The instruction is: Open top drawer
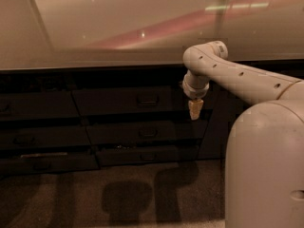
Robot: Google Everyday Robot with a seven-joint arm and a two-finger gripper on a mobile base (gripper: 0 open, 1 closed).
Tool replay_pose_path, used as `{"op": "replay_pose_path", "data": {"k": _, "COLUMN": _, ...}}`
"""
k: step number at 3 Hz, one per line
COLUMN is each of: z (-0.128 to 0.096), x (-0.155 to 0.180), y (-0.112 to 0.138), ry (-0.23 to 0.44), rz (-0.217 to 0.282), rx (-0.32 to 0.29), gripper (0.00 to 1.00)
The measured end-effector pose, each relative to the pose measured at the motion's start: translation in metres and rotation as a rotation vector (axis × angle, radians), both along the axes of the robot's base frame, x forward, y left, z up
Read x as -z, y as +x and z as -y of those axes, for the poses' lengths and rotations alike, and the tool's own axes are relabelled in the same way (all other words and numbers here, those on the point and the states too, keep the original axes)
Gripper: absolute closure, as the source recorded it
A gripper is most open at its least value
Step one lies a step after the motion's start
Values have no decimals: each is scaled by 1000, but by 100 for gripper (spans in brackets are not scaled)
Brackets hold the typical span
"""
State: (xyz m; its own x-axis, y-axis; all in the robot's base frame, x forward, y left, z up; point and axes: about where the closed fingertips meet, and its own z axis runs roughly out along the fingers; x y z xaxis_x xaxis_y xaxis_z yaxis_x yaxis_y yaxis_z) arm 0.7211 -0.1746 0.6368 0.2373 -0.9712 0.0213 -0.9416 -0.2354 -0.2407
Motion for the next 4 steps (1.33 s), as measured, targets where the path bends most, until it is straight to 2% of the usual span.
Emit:
{"op": "replay_pose_path", "data": {"k": 3, "z": 0, "x": 0, "y": 0, "ry": 0, "rz": 0, "rx": 0, "gripper": 89}}
{"op": "replay_pose_path", "data": {"k": 4, "z": 0, "x": 0, "y": 0, "ry": 0, "rz": 0, "rx": 0, "gripper": 100}}
